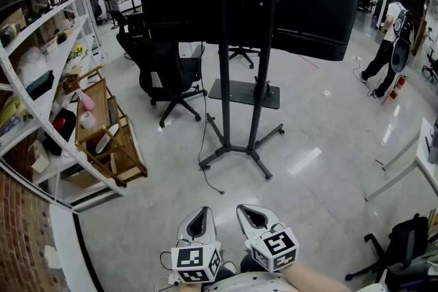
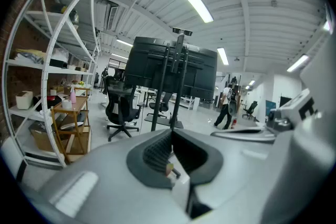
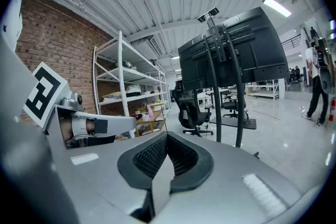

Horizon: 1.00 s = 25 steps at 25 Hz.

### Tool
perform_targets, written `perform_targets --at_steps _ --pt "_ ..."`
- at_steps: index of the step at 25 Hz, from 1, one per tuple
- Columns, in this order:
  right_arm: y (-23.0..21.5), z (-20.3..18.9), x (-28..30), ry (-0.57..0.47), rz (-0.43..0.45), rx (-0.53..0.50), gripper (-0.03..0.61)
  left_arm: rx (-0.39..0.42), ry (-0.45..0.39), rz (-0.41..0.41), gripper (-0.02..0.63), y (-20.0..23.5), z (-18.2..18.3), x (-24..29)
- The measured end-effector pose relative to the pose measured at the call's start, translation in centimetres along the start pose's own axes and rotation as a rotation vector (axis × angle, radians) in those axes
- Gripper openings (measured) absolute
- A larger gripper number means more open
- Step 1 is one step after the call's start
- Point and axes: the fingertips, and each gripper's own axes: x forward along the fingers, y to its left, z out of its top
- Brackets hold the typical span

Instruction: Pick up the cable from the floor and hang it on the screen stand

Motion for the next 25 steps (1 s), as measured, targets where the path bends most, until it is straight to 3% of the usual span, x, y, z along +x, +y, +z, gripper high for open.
perform_targets --at_steps 10,18,25 --pt "-3.5 0.9 8.5 -0.008 -0.006 0.035 -0.002 -0.027 0.003 0.093 0.008 7.6 0.6 6.0" --pt "-10.3 5.9 21.8 0.023 0.080 -0.008 -0.002 -0.007 -0.009 0.163 0.008 12.8 6.0 18.3" --pt "-16.6 10.2 32.7 0.052 0.101 -0.051 0.000 -0.016 -0.015 0.217 0.008 17.2 10.0 28.9"
